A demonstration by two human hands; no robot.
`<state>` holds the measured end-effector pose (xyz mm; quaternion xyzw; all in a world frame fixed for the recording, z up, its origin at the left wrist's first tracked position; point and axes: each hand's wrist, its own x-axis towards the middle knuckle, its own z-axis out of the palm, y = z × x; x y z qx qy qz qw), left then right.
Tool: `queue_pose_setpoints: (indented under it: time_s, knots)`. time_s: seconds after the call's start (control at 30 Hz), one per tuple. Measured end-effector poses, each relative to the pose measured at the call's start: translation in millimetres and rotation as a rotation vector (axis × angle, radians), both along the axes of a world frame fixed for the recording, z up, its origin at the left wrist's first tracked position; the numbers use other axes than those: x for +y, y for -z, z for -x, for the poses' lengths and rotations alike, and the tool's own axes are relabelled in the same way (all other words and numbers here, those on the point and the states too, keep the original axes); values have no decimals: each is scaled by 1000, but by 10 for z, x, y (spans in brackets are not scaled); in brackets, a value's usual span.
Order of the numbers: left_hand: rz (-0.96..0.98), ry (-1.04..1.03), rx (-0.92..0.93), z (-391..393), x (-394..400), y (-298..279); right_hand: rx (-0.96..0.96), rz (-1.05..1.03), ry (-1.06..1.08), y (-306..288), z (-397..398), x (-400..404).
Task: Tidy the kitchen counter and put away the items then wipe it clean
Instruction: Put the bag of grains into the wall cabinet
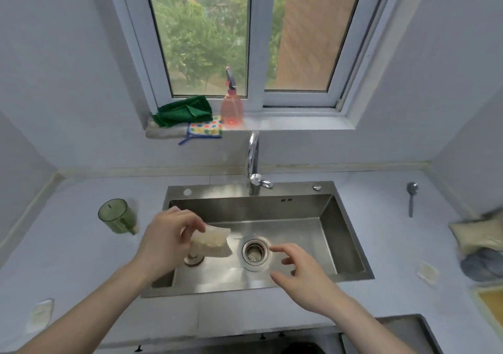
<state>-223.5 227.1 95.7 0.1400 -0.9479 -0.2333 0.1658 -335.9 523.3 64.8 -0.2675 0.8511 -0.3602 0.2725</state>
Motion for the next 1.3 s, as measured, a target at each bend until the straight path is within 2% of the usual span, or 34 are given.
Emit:
queue_pose_setpoints:
  time_s: [0.13, 0.27, 0.43, 0.63, 1.0, 1.3]
  knots:
    - [23, 156, 61, 525, 368, -182, 4, -20, 129, -70, 65, 414]
    - [35, 340, 42, 1044, 847, -311, 31, -36, 274, -171, 139, 942]
    - [39, 478, 37, 1551, 1544, -377, 104, -65, 423, -309, 260, 1649]
    - [77, 632, 39, 2019, 2419, -491, 88, -77, 551, -356, 421, 2483]
    - [145, 660, -40, 2983, 3865, -361, 101, -116, 574, -360, 1088, 3825]
    - [226, 712, -281, 3843, 4739, -36, 93, -204, 603, -330, 1640, 4489]
